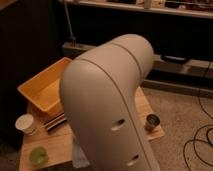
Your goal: Place towel in metal cup
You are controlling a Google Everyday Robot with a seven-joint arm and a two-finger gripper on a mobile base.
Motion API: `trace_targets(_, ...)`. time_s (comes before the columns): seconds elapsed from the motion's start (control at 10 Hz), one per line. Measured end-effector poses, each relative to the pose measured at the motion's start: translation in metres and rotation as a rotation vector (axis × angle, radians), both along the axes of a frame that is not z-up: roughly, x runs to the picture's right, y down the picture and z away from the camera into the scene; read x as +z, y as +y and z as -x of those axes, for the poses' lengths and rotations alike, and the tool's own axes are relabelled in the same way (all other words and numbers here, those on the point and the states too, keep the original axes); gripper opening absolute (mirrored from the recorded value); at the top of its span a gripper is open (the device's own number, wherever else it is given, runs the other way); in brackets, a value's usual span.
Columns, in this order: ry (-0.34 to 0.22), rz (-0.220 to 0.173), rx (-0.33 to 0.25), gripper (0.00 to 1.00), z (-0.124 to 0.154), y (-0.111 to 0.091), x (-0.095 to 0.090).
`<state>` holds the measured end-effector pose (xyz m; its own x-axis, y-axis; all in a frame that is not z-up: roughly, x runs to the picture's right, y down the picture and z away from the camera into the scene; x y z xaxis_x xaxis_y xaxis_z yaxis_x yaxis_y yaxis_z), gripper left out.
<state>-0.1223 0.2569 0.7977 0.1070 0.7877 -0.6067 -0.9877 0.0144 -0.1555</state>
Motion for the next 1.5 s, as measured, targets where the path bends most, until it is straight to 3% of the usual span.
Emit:
trace_targets(0.8, -0.026, 0.035, -0.022, 0.02, 0.007, 0.010, -0.004)
trace_targets(0.9, -0.031, 0.040, -0.018, 0.00, 0.006, 0.010, -0.003)
trace_targets(1.1, -0.056, 0.089, 0.027, 0.00, 0.001, 0.014, -0.001)
trace_targets(1.5, -0.063, 0.100, 0.029, 0.00, 0.003, 0.016, -0.004)
